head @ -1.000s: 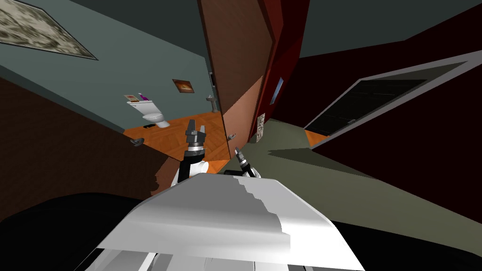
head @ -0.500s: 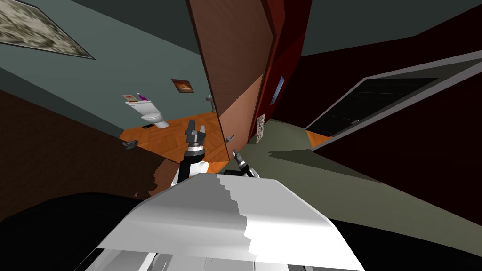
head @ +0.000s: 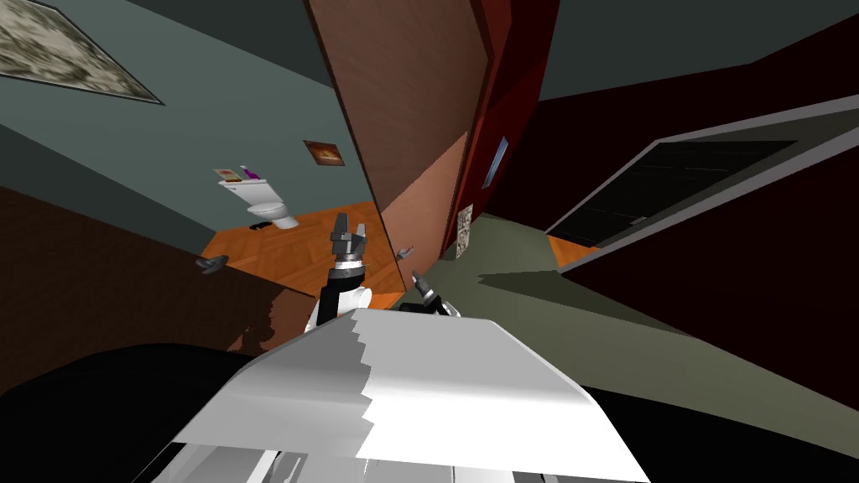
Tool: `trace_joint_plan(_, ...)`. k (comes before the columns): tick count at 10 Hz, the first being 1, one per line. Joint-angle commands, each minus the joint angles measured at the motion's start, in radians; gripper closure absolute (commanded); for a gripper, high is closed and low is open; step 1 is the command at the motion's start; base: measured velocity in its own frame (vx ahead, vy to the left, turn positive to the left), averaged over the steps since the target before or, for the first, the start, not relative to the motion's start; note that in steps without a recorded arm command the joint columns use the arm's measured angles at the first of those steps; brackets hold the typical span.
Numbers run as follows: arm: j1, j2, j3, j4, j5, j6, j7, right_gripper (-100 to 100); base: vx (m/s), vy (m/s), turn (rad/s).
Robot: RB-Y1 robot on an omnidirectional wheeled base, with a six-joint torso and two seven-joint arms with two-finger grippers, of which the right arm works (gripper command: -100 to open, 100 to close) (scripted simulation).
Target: Push the door open
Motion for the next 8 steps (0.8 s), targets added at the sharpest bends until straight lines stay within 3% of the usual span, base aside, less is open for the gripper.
trace_joint_plan(1, -0.014, 0.001, 0.027, 0.034, -0.002, 0.003, -0.008, -100, 0.176, -0.095, 0.021)
trace_joint_plan(8, -0.063, 0.015, 0.105, 0.158, -0.009, -0.007, -0.030, -100, 0.160, -0.054, 0.014)
